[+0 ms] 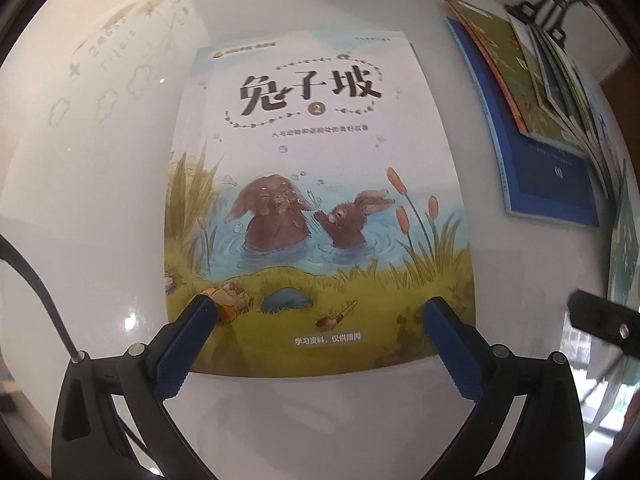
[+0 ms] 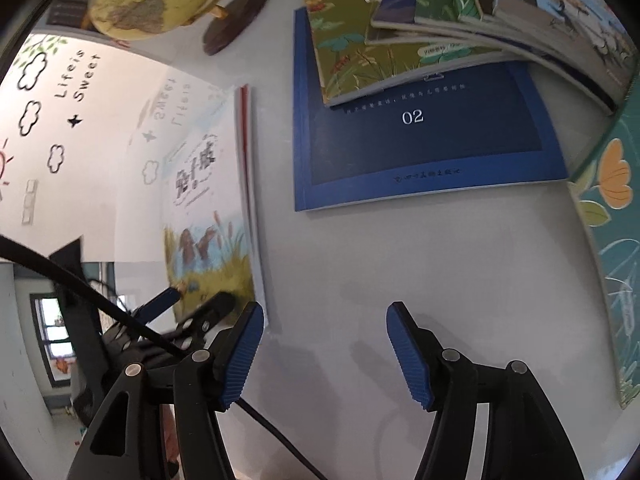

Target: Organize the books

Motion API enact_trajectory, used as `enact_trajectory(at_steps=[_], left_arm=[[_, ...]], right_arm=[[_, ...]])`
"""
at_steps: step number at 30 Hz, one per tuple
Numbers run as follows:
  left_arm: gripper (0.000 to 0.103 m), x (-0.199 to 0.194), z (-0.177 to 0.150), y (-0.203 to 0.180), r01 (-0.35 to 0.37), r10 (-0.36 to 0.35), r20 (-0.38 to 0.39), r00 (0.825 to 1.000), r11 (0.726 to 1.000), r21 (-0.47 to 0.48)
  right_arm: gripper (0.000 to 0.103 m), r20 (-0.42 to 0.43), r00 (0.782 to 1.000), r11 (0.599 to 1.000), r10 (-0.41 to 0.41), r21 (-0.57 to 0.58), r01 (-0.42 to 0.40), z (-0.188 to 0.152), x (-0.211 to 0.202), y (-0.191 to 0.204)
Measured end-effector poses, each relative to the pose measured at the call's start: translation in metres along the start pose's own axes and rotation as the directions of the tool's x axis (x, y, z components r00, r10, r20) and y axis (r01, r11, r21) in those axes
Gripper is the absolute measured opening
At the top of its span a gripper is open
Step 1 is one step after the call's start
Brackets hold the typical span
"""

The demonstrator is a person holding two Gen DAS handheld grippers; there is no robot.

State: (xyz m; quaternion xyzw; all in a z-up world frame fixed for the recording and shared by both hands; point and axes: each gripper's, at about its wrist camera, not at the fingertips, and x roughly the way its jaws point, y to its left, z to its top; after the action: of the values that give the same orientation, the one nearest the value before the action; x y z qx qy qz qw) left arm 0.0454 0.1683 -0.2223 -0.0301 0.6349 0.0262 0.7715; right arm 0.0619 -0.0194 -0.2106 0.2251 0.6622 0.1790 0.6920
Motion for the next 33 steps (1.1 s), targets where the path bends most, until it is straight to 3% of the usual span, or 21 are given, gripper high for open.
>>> enact_trajectory(at_steps=[4,7,10,13,16,18,22,26,30,33], left_arm=[[0.103,-0.003,-0.007,-0.001,-0.012,0.014,0.052,0.999,0.999,-0.04],[0.103,-0.004,-0.011,-0.002,-0.017,0.019,0.046,0.999,0.999,-0.05],[0.102,-0.003,-0.013,-0.001,-0.021,0.018,-0.025,1.0,0.992,-0.127],[0.101,-0.012,-0.014,-0.014,0.041,-0.042,-0.001,0.999,0.989,-0.144],[0.101,-0.03,-0.003,-0.051,0.04,-0.039,0.041,0.998,0.999,-0.024],[0.101,-0.044,0.006,-0.084,0.092,-0.097,0.079,0.992,0.993,0.073],[0.101,-0.053,0.017,-0.16,0.205,-0.225,0.057,0.973,0.947,0.249],[0.089,-0.045,0.015,-0.22,0.21,-0.224,-0.005,0.974,0.905,0.37],[0.087,-0.039,0.013,-0.253,0.235,-0.239,-0.047,0.97,0.868,0.437],[0.084,-0.035,0.012,-0.269,0.242,-0.244,-0.057,0.968,0.852,0.464]], right_arm=[[0.062,0.045,0.999,0.998,-0.028,-0.063,0.031,-0.002,-0.017,0.0],[0.062,0.088,0.996,0.996,-0.03,-0.082,0.038,-0.002,-0.037,-0.009],[0.062,0.119,0.992,0.997,-0.05,-0.051,0.057,0.0,-0.052,-0.028],[0.062,0.15,0.986,0.997,-0.072,0.044,0.066,0.001,-0.069,-0.063],[0.062,0.193,0.974,0.987,-0.121,0.125,0.098,-0.004,-0.089,-0.096],[0.062,0.225,0.959,0.977,-0.174,0.163,0.139,-0.008,-0.106,-0.118],[0.062,0.24,0.939,0.947,-0.248,0.264,0.183,-0.016,-0.128,-0.157],[0.062,0.226,0.936,0.909,-0.269,0.38,0.17,-0.021,-0.138,-0.192],[0.062,0.229,0.921,0.894,-0.314,0.399,0.205,-0.023,-0.148,-0.205],[0.062,0.222,0.923,0.885,-0.313,0.422,0.199,-0.027,-0.15,-0.218]])
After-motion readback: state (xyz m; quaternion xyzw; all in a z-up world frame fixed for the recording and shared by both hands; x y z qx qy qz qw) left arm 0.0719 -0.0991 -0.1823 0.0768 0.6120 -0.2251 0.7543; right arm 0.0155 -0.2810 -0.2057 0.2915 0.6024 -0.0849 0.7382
